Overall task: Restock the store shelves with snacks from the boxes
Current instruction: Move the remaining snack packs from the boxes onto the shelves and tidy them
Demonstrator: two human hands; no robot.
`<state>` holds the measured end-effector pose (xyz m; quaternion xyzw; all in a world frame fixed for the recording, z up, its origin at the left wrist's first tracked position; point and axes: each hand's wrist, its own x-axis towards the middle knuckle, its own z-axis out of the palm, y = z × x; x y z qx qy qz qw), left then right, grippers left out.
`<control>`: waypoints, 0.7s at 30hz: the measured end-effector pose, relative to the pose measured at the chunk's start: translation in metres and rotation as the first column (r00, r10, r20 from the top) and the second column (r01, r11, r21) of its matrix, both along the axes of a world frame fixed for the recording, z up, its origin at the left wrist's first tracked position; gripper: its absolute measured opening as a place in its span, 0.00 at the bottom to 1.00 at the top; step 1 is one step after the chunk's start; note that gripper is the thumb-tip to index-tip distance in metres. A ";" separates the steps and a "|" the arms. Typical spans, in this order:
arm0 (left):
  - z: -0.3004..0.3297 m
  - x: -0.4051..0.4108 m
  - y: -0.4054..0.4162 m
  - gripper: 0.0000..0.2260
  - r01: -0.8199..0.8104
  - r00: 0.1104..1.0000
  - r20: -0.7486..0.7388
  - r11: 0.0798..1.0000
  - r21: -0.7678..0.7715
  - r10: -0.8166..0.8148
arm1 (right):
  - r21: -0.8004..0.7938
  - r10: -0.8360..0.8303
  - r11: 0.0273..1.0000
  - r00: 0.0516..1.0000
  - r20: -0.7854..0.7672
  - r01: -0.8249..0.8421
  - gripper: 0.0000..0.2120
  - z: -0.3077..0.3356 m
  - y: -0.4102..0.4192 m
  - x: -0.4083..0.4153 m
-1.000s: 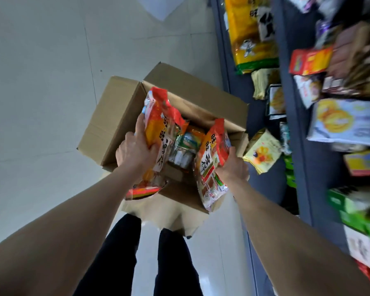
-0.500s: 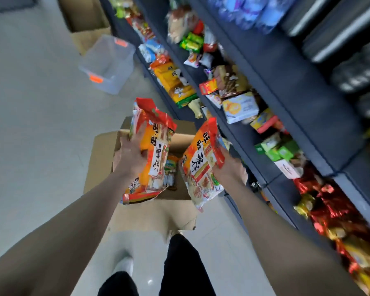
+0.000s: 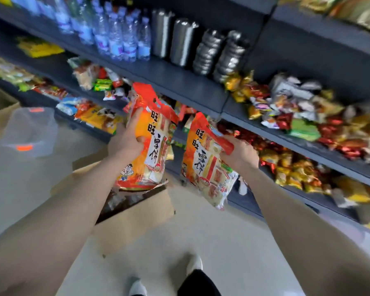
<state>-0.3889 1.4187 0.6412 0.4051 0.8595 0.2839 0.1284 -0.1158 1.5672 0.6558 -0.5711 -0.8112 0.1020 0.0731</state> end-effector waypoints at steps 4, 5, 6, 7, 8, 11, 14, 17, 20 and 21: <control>0.048 0.061 0.029 0.37 0.145 0.987 -0.080 0.987 0.075 -0.139 | 0.074 -0.070 0.995 0.997 -0.028 0.072 0.25 0.039 0.000 0.080; 0.061 0.079 0.037 0.37 0.180 0.981 -0.095 0.980 0.090 -0.171 | 0.085 -0.087 0.992 0.995 -0.043 0.090 0.24 0.050 0.001 0.102; 0.073 0.097 0.045 0.37 0.217 0.973 -0.105 0.970 0.106 -0.206 | 0.093 -0.107 0.989 0.992 -0.062 0.113 0.24 0.059 0.002 0.124; 0.084 0.117 0.053 0.36 0.257 0.963 -0.113 0.958 0.130 -0.243 | 0.108 -0.126 0.985 0.988 -0.087 0.135 0.24 0.071 0.002 0.147; 0.096 0.137 0.061 0.36 0.296 0.953 -0.120 0.942 0.157 -0.279 | 0.124 -0.143 0.980 0.983 -0.113 0.157 0.23 0.082 0.002 0.171; 0.129 0.205 0.088 0.35 0.394 0.918 -0.147 0.887 0.240 -0.368 | 0.185 -0.175 0.959 0.964 -0.199 0.213 0.23 0.118 0.004 0.247; 0.160 0.279 0.116 0.35 0.456 0.890 -0.165 0.825 0.335 -0.425 | 0.242 -0.201 0.926 0.922 -0.331 0.289 0.22 0.161 0.004 0.326; 0.190 0.349 0.142 0.35 0.501 0.865 -0.223 0.744 0.441 -0.450 | 0.305 -0.209 0.882 0.877 -0.432 0.360 0.20 0.205 0.007 0.403; 0.222 0.411 0.164 0.36 0.523 0.850 -0.274 0.662 0.537 -0.449 | 0.368 -0.197 0.831 0.840 -0.506 0.417 0.18 0.249 0.014 0.473; 0.233 0.429 0.170 0.36 0.512 0.855 -0.270 0.643 0.570 -0.442 | 0.382 -0.189 0.817 0.827 -0.530 0.432 0.18 0.262 0.016 0.493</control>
